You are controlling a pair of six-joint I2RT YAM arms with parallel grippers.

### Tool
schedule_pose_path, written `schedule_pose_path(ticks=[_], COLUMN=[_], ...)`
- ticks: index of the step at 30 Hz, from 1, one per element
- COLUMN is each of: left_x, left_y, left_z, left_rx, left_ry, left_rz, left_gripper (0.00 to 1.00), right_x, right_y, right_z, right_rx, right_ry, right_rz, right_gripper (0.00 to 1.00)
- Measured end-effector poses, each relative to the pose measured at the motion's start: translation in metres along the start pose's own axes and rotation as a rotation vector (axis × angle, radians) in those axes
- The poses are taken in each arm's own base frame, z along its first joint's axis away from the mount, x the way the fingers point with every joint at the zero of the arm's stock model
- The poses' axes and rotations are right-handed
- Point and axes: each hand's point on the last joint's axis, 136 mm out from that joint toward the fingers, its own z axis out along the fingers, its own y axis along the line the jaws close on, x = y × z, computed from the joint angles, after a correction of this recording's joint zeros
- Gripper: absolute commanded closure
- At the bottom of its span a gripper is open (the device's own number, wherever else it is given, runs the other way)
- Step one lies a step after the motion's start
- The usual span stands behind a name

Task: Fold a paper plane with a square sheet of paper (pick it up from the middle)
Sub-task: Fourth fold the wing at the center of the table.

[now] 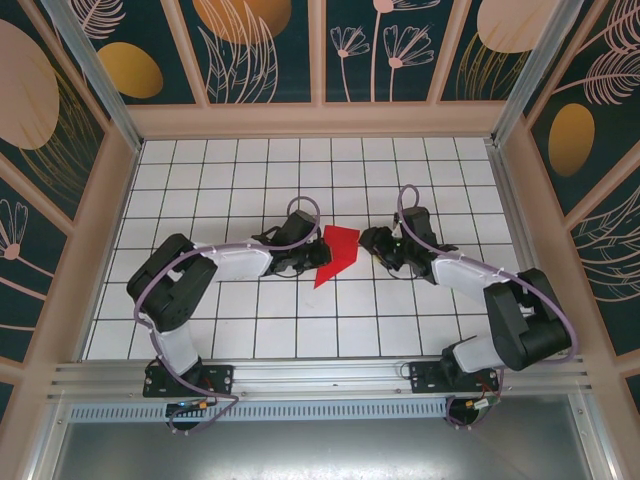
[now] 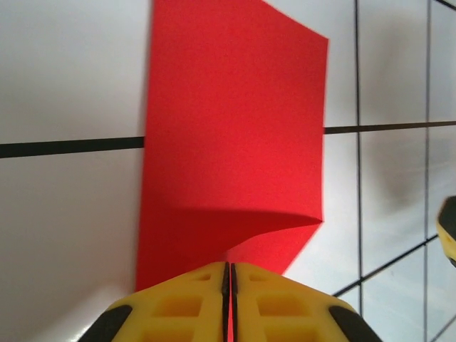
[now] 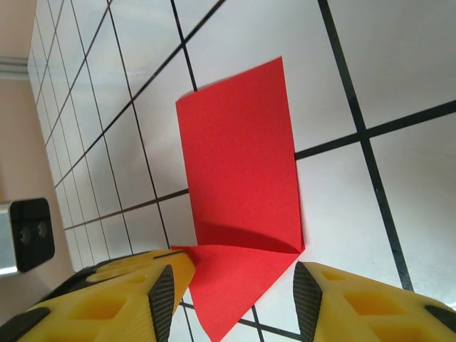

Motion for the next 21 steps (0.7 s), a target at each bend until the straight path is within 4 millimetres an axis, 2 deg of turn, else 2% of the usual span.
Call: schedule_pose_path(ticks=[5, 10, 21], left_x=[0.003, -0.003, -0.002], left_y=[0.017, 0.014, 0.019], left_z=[0.012, 0.014, 0.014], left_rx=[-0.067, -0.072, -0.093], left_ry=[0.011, -0.002, -0.004], left_rz=[-0.011, -0.009, -0.012], left_gripper=[0.9, 0.9, 0.91], right_x=[0.011, 0.018, 0.021], right_y=[-0.01, -0.016, -0.019], right_z=[0.01, 0.017, 0.034], right_rx=[0.026, 0.046, 0.071], right_ry=[0.05, 0.079, 0.117], right_rz=[0.015, 0.023, 0.034], right_gripper=[0.5, 0.52, 0.56])
